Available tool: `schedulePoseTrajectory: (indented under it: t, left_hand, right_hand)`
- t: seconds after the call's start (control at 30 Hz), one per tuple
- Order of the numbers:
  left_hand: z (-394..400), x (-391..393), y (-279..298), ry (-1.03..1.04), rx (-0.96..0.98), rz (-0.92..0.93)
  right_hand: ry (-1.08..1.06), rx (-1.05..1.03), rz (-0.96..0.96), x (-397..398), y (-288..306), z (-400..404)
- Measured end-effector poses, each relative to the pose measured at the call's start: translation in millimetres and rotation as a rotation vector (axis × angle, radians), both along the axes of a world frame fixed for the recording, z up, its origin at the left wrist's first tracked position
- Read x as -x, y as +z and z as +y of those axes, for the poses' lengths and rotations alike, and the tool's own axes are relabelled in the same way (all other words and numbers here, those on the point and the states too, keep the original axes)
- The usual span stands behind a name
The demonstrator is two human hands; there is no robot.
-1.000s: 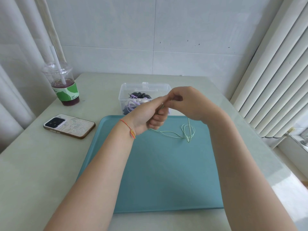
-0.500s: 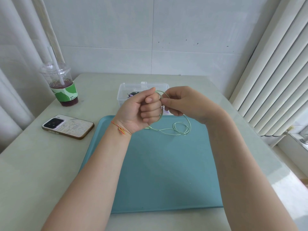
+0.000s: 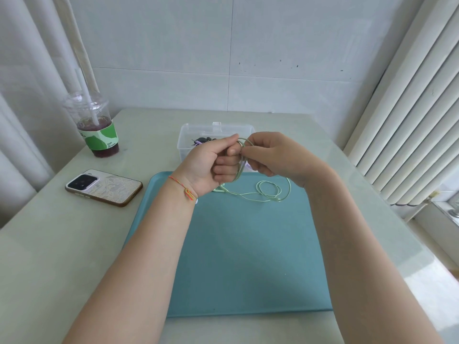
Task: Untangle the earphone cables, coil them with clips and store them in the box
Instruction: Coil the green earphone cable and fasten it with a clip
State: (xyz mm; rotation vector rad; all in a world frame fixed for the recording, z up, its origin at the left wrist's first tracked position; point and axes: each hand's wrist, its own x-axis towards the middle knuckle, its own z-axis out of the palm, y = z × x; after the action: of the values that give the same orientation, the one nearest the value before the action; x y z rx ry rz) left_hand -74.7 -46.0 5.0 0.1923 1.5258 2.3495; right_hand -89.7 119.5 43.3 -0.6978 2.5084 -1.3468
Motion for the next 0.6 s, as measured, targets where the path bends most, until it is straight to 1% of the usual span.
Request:
schedulePoseTrajectory:
  t: [0.13, 0.2, 0.23, 0.3, 0.4, 0.47, 0.53, 0.6]
  left_hand:
    - [2, 0, -2, -0.043, 0.035, -0.038]
    - [6, -2, -1, -0.078, 0.022, -0.041]
    - [7, -3, 0, -0.086, -0.022, -0.041]
    - [6, -1, 1, -0.059, -0.184, -0.058]
    - [-1, 5, -1, 0.044, -0.437, -0.087]
    - [-6, 8, -3, 0.118, -0.538, -0.073]
    - [-8, 9, -4, 0.162, -0.628, -0.048]
    - [-6, 8, -2, 0.231, -0.658, -0.01]
  right_hand:
    - [-0.035, 0.062, 0.033, 1, -1, -1]
    - [-0.068, 0.083, 0.07, 3, -2, 0]
    - [-0.086, 0.078, 0.096, 5, -3, 0]
    - [-0.094, 0.03, 0.131, 6, -5, 0]
    - [-0.061, -0.009, 0.13, 6, -9, -4]
    - [-0.045, -0.049, 0.138, 5, -12, -8]
    - [-0.004, -0.132, 0.129, 3, -13, -13]
    - [0.041, -0.22, 0.107, -2, -12, -17]
